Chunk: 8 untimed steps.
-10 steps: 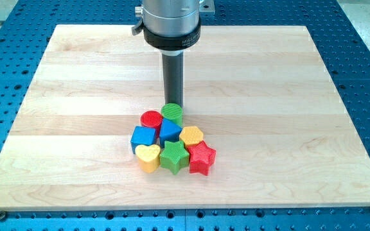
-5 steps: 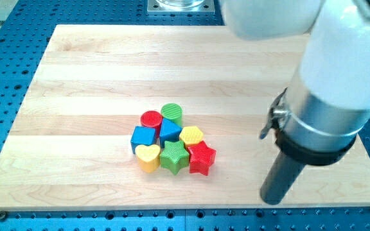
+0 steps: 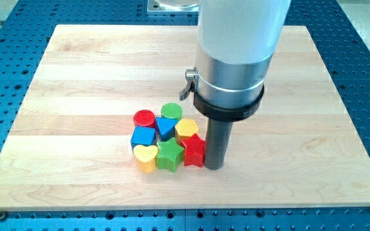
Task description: Push the red star right to the green circle
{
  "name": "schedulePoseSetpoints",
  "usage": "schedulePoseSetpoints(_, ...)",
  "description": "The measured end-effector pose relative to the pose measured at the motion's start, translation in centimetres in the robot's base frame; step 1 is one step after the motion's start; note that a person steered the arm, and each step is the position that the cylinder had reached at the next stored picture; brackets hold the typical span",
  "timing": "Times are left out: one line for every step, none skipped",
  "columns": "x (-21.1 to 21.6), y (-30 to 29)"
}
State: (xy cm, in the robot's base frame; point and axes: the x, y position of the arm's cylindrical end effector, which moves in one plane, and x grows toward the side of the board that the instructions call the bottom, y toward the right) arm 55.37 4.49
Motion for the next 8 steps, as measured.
schedulePoseSetpoints(1.7, 0.4)
schedulePoseSetpoints(3.3, 0.4)
schedulePoseSetpoints(1.1, -2.0)
schedulePoseSetpoints(-2.2, -3.5)
schedulePoseSetpoints(-3.7, -4.1)
schedulePoseSetpoints(-6.5, -4.1)
schedulePoseSetpoints(-8.4, -5.8)
schedulePoseSetpoints(-7.8, -12.5)
